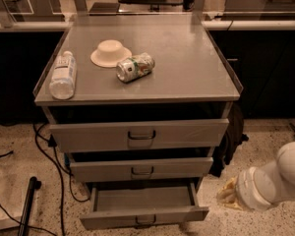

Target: Close bottom drawer

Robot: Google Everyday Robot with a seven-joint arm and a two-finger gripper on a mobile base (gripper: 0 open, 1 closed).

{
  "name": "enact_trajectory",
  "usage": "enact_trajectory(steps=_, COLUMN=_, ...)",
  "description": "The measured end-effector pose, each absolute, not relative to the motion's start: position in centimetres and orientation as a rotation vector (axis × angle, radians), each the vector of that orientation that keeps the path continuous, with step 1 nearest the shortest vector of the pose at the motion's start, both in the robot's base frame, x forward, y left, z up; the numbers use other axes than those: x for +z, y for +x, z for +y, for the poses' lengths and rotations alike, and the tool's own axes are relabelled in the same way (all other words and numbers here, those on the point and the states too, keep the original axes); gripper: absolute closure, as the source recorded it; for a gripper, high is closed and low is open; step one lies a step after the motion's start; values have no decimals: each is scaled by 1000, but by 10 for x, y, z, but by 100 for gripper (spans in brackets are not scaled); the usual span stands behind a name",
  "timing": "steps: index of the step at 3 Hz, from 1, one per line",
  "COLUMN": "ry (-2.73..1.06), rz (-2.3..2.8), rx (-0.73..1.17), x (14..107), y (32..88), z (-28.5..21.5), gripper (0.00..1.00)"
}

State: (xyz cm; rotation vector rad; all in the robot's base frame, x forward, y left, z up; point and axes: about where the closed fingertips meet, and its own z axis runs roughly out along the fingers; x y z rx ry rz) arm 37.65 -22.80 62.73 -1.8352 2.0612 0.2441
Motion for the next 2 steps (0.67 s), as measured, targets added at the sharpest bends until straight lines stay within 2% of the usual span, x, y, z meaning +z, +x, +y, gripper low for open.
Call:
enact_trajectory(steps=1, ry=-1857, rz=2122, rx=335, x=548, y=364, z=-226, gripper=100)
enact_trajectory(steps=2, ry=-1857, rz=2126, rx=363, x=535, y=361, z=-224, gripper=100)
